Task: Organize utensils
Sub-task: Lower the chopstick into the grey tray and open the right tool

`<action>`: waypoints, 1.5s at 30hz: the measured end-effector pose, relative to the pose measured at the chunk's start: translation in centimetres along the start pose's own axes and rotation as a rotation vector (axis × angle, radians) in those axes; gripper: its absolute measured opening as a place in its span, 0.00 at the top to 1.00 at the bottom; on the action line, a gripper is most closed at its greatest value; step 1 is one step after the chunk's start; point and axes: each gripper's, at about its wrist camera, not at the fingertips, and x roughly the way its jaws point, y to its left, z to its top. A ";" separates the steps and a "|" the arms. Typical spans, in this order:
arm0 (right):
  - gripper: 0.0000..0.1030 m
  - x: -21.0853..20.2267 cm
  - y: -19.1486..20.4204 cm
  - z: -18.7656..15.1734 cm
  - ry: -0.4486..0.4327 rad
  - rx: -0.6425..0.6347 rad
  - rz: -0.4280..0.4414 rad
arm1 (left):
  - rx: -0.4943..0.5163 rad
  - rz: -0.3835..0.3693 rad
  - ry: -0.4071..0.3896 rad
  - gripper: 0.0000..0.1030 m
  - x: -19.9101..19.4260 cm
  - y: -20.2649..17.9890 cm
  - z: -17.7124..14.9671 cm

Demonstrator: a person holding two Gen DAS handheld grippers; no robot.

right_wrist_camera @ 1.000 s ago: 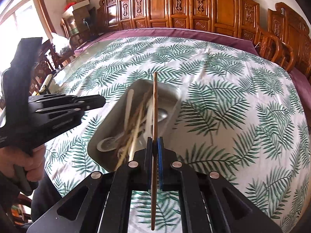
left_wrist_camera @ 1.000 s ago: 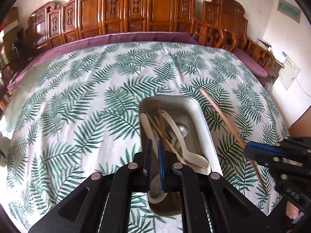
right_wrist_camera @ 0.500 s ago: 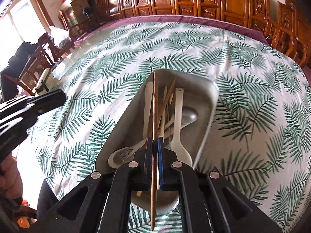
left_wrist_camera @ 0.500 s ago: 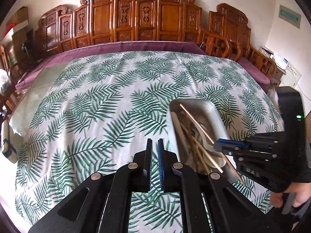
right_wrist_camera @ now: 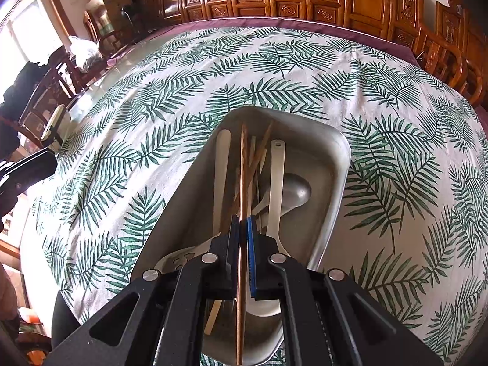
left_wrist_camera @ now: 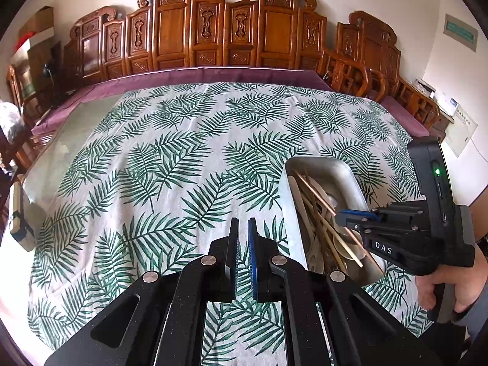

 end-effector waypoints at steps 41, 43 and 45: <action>0.94 -7.9 -1.6 -1.3 -0.161 0.015 0.040 | 0.032 0.041 -0.038 0.67 -2.6 -4.3 0.2; 0.94 -8.7 -1.9 -1.8 -0.170 0.019 0.037 | 0.026 0.042 -0.040 0.58 -2.7 -4.7 0.1; 0.94 -9.6 -2.2 -2.3 -0.182 0.023 0.031 | 0.020 0.045 -0.045 0.40 -2.9 -5.1 0.1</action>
